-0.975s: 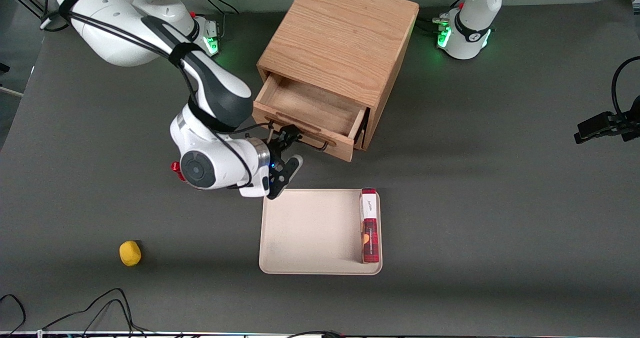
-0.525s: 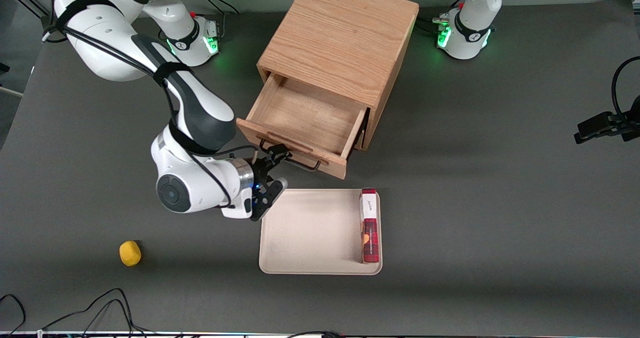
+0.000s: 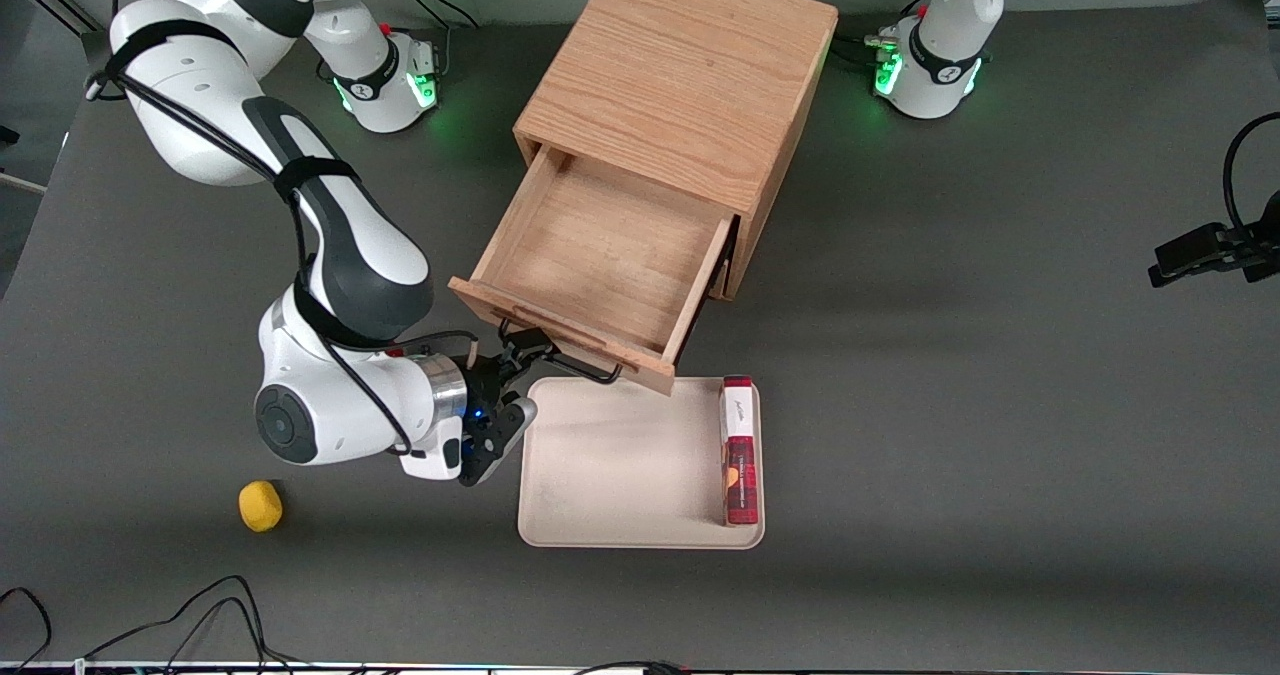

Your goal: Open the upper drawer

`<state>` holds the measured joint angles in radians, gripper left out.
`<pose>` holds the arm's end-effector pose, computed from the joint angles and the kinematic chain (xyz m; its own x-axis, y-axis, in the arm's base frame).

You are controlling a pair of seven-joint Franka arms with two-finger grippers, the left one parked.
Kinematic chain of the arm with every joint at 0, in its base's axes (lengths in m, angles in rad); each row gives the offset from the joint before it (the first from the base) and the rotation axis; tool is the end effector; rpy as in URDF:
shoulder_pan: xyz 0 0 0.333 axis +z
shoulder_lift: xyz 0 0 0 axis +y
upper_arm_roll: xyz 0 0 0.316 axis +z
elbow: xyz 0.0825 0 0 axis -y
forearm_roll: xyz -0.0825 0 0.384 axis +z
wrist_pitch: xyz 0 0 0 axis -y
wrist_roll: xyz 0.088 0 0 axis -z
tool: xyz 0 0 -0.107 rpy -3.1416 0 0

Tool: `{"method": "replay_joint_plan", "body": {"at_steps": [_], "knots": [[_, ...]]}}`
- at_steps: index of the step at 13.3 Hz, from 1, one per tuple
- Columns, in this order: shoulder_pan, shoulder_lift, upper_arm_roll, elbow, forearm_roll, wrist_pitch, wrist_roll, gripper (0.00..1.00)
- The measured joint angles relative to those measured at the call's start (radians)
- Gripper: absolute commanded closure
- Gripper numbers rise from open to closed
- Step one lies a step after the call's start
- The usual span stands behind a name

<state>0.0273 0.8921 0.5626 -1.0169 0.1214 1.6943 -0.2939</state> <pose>0.6906 0.2959 0.3598 0.7674 0.6405 0.0291 0.5540 -0.6394 -0.5331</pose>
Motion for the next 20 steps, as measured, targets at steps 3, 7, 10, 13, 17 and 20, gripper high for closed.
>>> {"method": "replay_joint_plan", "body": {"at_steps": [3, 7, 10, 13, 17, 20], "knots": [[0.003, 0.039, -0.007, 0.06, -0.001, 0.011, -0.004, 0.0], [0.009, 0.049, -0.006, 0.083, -0.001, 0.003, -0.008, 0.0], [0.006, 0.027, -0.005, 0.127, -0.001, -0.042, -0.009, 0.0], [-0.016, -0.093, -0.008, 0.163, -0.007, -0.12, -0.008, 0.0], [-0.064, -0.346, -0.113, 0.166, -0.036, -0.298, 0.001, 0.0], [-0.065, -0.489, -0.187, 0.109, -0.045, -0.483, 0.133, 0.0]]}}
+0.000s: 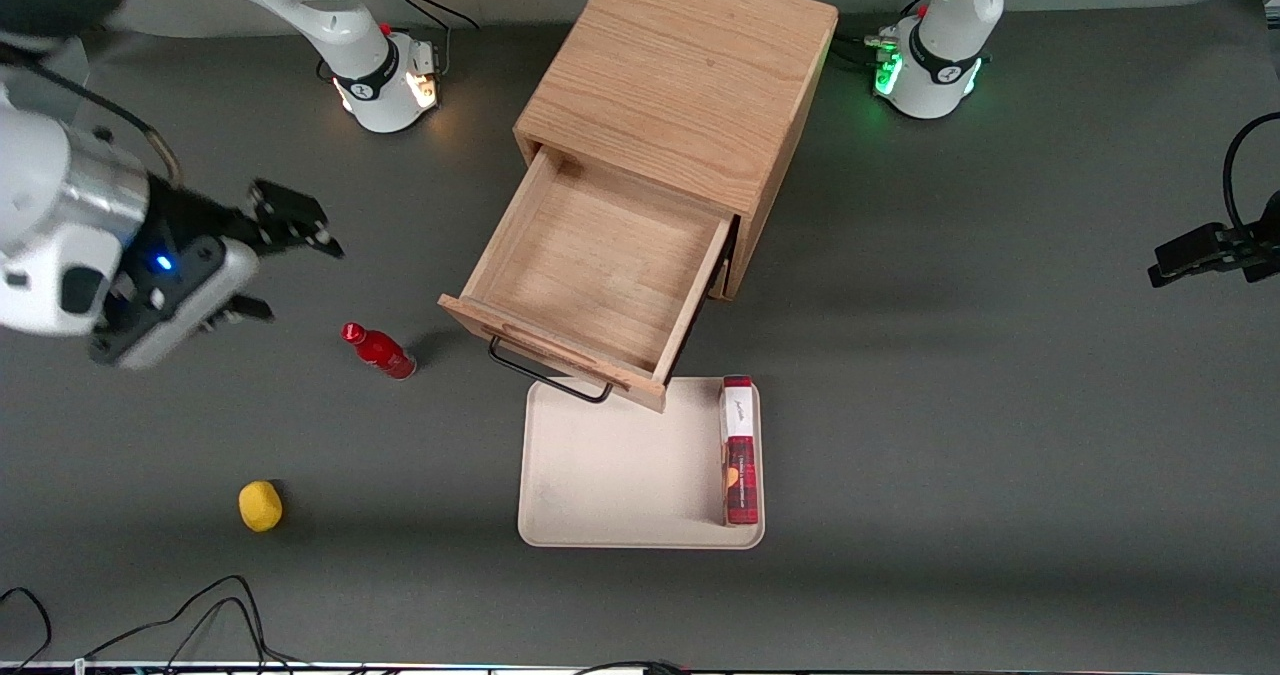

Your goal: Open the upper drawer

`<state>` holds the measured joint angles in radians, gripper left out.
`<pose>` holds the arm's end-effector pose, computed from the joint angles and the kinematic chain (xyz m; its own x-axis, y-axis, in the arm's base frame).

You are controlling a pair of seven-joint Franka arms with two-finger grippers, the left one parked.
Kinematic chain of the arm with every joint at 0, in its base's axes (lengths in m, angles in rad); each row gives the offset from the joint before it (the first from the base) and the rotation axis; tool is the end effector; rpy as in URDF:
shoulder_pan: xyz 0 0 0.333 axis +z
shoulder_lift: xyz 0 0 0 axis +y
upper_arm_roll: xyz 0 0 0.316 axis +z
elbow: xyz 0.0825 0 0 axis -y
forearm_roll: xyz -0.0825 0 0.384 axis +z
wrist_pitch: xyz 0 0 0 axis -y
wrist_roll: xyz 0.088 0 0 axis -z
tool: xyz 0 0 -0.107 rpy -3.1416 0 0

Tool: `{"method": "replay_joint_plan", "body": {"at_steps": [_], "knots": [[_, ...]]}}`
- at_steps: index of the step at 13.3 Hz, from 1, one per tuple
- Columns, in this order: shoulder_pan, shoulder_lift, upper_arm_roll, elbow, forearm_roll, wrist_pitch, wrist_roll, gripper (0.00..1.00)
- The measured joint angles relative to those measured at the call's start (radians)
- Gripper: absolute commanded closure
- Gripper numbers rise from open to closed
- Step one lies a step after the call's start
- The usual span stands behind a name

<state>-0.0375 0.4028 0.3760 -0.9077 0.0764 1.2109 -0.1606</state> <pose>0.6002 0.1522 0.6688 0.8747 0.4835 -0.0330 0.4649 -0.8565 -0.2242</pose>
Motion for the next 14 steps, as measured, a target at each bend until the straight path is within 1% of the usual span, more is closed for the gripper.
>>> {"method": "replay_joint_plan", "body": {"at_steps": [2, 5, 6, 8, 10, 12, 14], "knots": [[-0.002, -0.097, -0.062, -0.099, -0.003, -0.082, 0.052, 0.0], [-0.009, -0.27, -0.139, -0.34, -0.005, -0.097, 0.147, 0.0], [-0.01, -0.337, -0.16, -0.443, -0.007, -0.072, 0.186, 0.0], [-0.011, -0.471, -0.186, -0.663, -0.008, 0.023, 0.257, 0.0], [-0.011, -0.581, -0.214, -0.85, -0.014, 0.134, 0.28, 0.0], [-0.012, -0.612, -0.232, -0.907, -0.053, 0.194, 0.281, 0.0], [-0.012, -0.598, -0.251, -0.896, -0.067, 0.222, 0.285, 0.0]]}}
